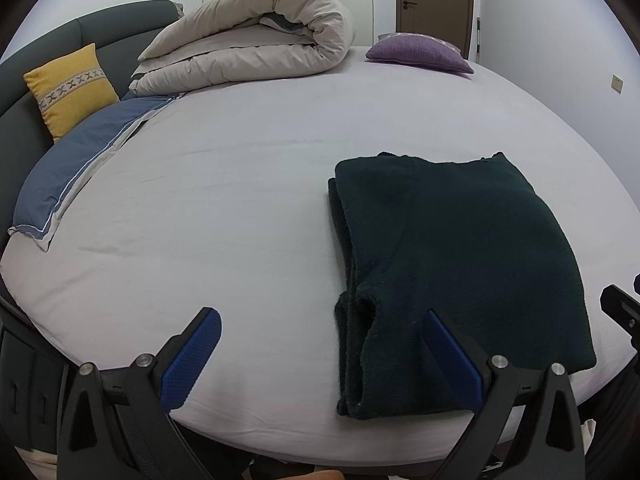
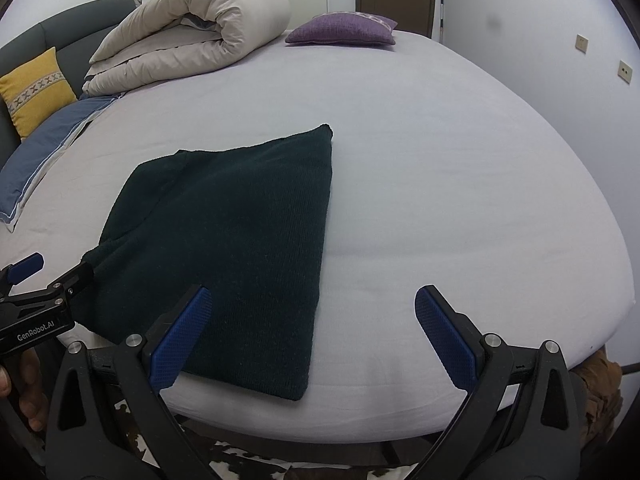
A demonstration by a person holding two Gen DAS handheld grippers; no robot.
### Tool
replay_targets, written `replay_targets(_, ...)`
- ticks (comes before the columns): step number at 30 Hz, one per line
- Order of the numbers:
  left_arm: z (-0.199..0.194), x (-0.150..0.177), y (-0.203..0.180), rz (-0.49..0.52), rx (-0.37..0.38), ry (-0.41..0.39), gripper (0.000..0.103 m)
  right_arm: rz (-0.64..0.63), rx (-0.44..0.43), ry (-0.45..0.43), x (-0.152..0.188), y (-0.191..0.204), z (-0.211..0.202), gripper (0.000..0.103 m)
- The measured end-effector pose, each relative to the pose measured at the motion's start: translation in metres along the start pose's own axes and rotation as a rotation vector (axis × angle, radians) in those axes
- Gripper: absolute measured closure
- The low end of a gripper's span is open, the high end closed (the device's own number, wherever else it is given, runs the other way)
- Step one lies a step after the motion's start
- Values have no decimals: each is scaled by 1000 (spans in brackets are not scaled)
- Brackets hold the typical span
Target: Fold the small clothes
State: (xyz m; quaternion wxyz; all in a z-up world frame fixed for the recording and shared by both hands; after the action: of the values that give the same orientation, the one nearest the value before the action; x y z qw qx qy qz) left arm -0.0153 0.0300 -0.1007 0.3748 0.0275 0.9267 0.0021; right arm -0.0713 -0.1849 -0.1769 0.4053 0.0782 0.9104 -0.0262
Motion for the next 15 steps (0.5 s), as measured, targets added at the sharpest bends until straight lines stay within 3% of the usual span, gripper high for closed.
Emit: replay_targets(15, 0, 1, 1, -1, 0, 1, 0, 1, -1, 3, 1, 1, 1, 0)
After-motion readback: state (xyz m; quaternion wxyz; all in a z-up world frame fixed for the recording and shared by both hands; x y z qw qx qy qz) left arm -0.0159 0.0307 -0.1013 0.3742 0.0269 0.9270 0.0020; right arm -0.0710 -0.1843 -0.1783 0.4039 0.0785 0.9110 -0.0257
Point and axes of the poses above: each gripper's, at about its wrist camera, not at the fingertips, and z roughly the way its jaws point, y to its left, x to its underside, the point moved 10 cm from there along z, roughly the way its jaws point, and after that the axes turned 7 degrees about -y, right-handed, at the moved point
